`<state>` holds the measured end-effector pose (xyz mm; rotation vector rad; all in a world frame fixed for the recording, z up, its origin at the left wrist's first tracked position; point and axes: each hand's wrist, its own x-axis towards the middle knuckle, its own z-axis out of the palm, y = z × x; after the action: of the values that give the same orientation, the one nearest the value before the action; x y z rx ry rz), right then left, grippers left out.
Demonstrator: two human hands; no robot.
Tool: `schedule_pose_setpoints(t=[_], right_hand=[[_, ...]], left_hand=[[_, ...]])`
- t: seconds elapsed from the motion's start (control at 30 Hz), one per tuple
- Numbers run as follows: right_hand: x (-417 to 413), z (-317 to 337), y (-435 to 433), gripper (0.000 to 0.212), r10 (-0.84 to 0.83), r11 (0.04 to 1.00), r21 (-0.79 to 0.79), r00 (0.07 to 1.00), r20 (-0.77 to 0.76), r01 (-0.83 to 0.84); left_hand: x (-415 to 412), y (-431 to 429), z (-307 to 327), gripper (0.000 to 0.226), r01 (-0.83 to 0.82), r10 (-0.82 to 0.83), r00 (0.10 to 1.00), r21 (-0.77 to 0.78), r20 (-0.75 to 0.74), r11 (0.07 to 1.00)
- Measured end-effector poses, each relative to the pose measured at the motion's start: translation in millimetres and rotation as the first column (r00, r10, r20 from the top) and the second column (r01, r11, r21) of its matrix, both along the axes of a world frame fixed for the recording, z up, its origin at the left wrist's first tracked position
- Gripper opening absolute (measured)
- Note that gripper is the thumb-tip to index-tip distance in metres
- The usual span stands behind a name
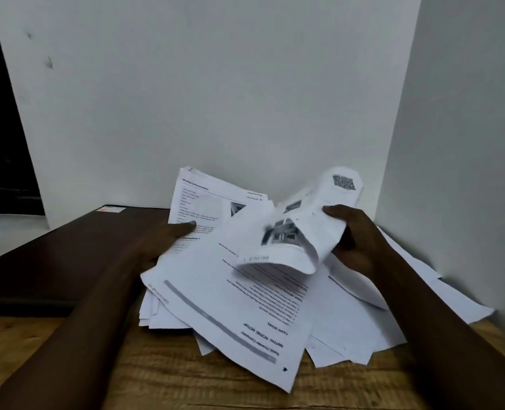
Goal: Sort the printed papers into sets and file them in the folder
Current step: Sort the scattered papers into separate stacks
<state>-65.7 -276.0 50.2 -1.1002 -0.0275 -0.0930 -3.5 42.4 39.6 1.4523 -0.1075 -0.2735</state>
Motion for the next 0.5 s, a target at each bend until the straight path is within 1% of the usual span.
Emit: schedule_pose_setpoints(t=[0.03, 0.07, 0.13, 0.2, 0.23, 0.27, 0.3, 0.37, 0.4, 0.43, 0.5], right_hand=[[-4, 2, 3, 0.035, 0.071, 0.997, -0.037, 0.997, -0.008, -0.071], [-7, 4, 4, 0.035, 0.135, 0.986, -0.097, 0.990, -0.030, -0.137], [-13, 7, 1, 0.035, 0.236, 0.941, -0.230, 0.969, -0.079, -0.247], [-13, 7, -7, 0.034, 0.256, 0.887, -0.366, 0.959, -0.119, -0.282], [-10, 5, -13, 0.034, 0.206, 0.871, -0.426, 0.969, -0.133, -0.244], [-6, 3, -18, 0.033, 0.125, 0.860, -0.479, 0.983, -0.134, -0.175], [-2, 0, -25, 0.032, 0.013, 0.856, -0.513, 0.993, -0.114, -0.070], [9, -7, -38, 0.027, -0.179, 0.837, -0.537, 0.981, -0.077, 0.111], [11, -10, -43, 0.023, -0.239, 0.818, -0.553, 0.968, -0.077, 0.158], [12, -12, -48, 0.019, -0.298, 0.782, -0.593, 0.951, -0.080, 0.195], [15, -16, -59, 0.013, -0.377, 0.674, -0.703, 0.924, -0.066, 0.225]], left_hand=[[-2, -1, -2, 0.030, 0.050, -0.050, 0.999, 0.016, 0.001, 0.999], [-6, -1, -4, 0.033, 0.096, -0.096, 0.995, -0.004, -0.042, 0.995], [-8, -1, -4, 0.040, 0.175, -0.172, 0.983, 0.054, -0.057, 0.983], [-7, -4, -5, 0.056, 0.165, -0.164, 0.986, 0.140, -0.015, 0.976], [-7, -5, -4, 0.053, 0.158, -0.159, 0.987, 0.146, -0.003, 0.977], [-9, -6, -4, 0.043, 0.155, -0.154, 0.988, 0.133, -0.015, 0.979], [-9, -6, -5, 0.034, 0.157, -0.153, 0.987, 0.114, -0.038, 0.981], [-4, -4, -8, 0.030, 0.137, -0.132, 0.990, 0.090, -0.054, 0.987], [-2, -2, -10, 0.029, 0.113, -0.108, 0.993, 0.086, -0.055, 0.990], [0, -1, -10, 0.028, 0.103, -0.098, 0.994, 0.089, -0.053, 0.991], [3, 0, -12, 0.027, 0.088, -0.085, 0.995, 0.082, -0.043, 0.993]])
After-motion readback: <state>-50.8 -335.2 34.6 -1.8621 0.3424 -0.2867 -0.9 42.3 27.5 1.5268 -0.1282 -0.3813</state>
